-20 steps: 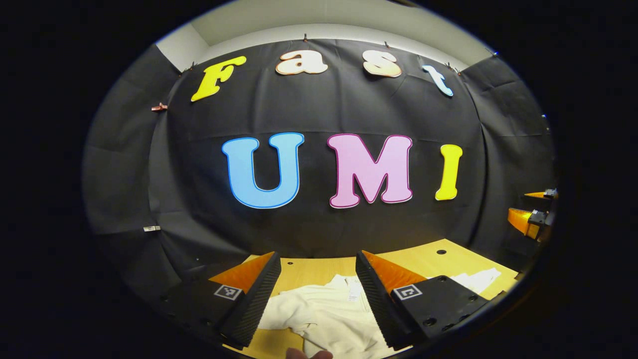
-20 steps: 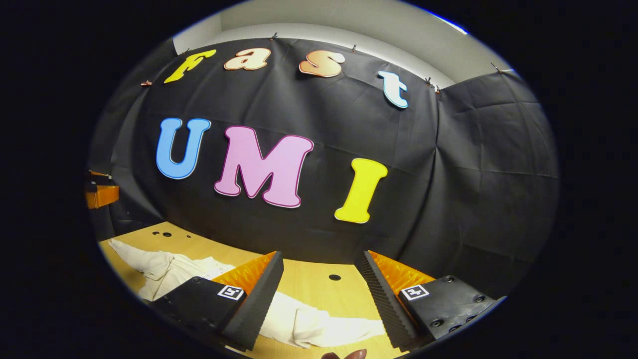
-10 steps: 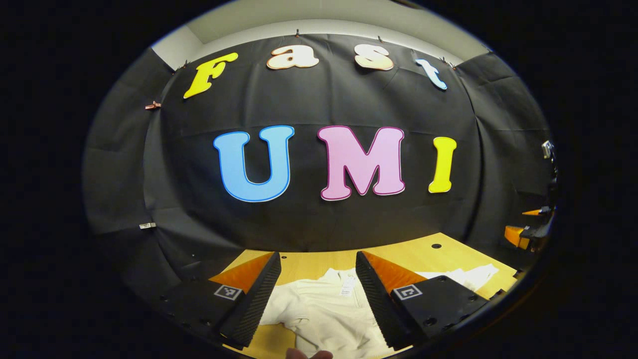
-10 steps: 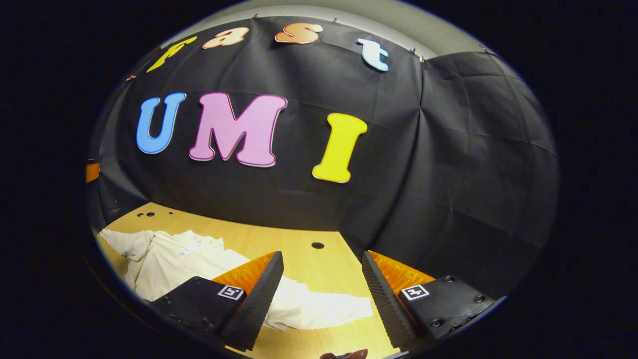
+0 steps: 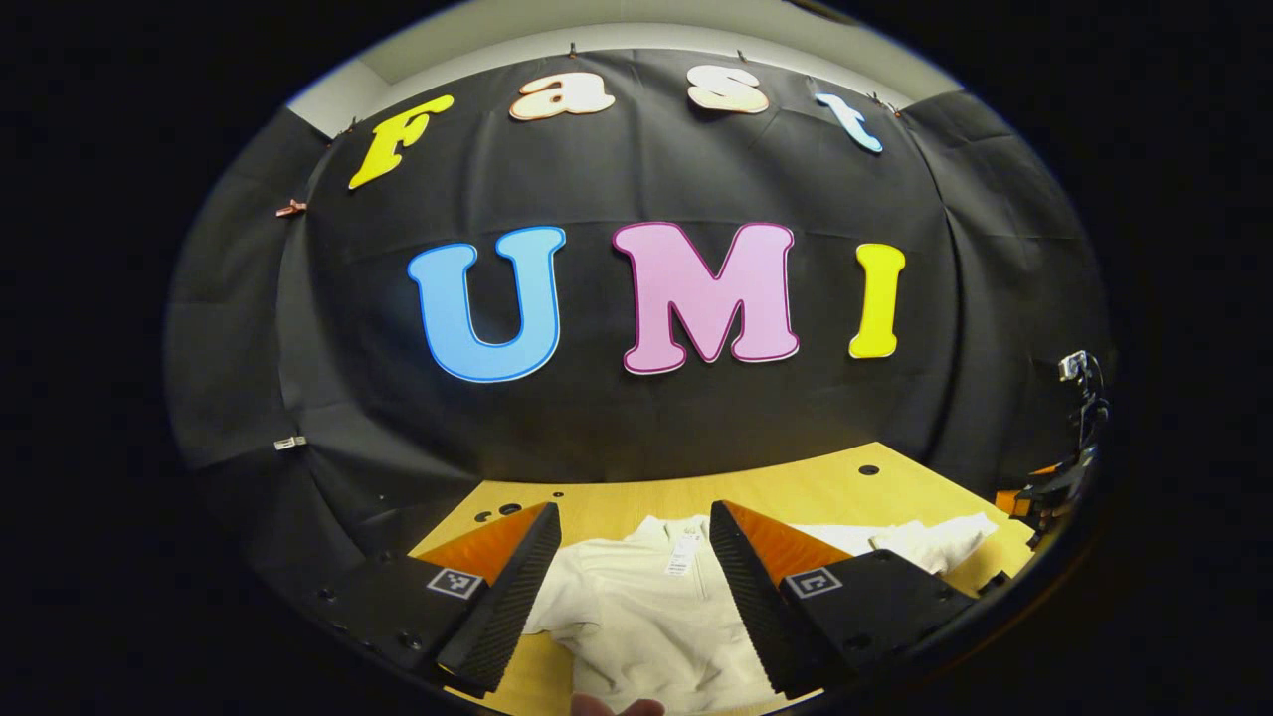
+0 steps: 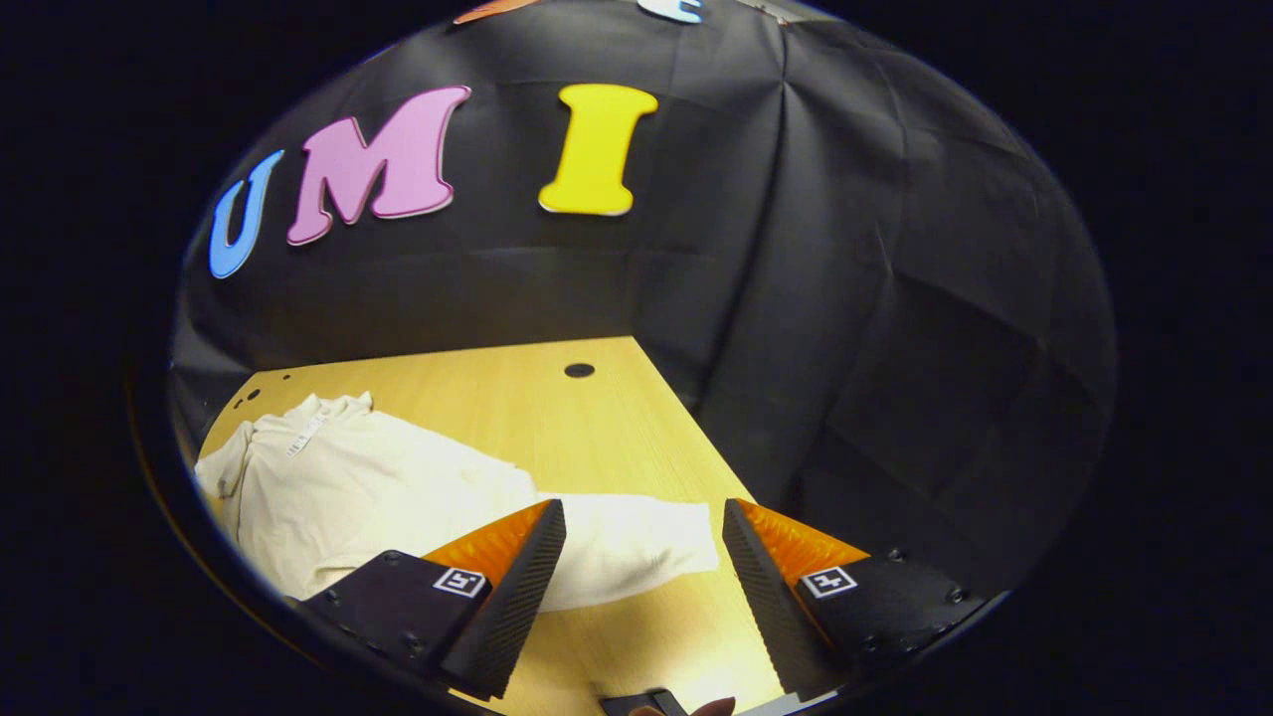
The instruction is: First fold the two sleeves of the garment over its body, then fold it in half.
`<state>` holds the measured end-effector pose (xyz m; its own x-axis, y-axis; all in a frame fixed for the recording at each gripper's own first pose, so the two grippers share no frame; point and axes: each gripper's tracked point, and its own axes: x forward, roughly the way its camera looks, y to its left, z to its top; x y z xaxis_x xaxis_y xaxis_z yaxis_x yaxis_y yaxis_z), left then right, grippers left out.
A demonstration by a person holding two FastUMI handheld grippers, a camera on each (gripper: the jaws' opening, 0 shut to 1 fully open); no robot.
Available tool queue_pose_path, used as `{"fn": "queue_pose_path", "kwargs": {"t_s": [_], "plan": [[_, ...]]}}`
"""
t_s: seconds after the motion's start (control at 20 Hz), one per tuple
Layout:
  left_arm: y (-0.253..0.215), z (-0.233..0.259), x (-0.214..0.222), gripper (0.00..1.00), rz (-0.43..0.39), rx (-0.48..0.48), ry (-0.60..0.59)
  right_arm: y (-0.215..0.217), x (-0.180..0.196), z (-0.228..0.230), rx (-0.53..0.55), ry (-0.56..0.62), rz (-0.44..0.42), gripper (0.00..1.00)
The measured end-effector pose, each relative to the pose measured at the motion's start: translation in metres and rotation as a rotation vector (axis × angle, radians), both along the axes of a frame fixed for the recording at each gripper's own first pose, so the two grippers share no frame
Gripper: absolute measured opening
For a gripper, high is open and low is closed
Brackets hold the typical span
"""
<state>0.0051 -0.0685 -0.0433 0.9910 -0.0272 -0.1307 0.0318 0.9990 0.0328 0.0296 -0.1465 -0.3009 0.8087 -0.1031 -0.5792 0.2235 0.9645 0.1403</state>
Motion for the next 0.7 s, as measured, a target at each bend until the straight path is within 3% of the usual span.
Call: {"fn": "queue_pose_path", "kwargs": {"t_s": [0.35, 0.7], "plan": [[-0.023, -0.012, 0.008, 0.94, 0.027, 0.028, 0.046, -0.020, 0.014, -0.097, 0.100, 0.182, -0.045, 0.98], [-0.042, -0.021, 0.019, 0.95, 0.054, 0.043, 0.076, -0.025, 0.024, -0.133, 0.175, 0.254, -0.056, 0.97]]}}
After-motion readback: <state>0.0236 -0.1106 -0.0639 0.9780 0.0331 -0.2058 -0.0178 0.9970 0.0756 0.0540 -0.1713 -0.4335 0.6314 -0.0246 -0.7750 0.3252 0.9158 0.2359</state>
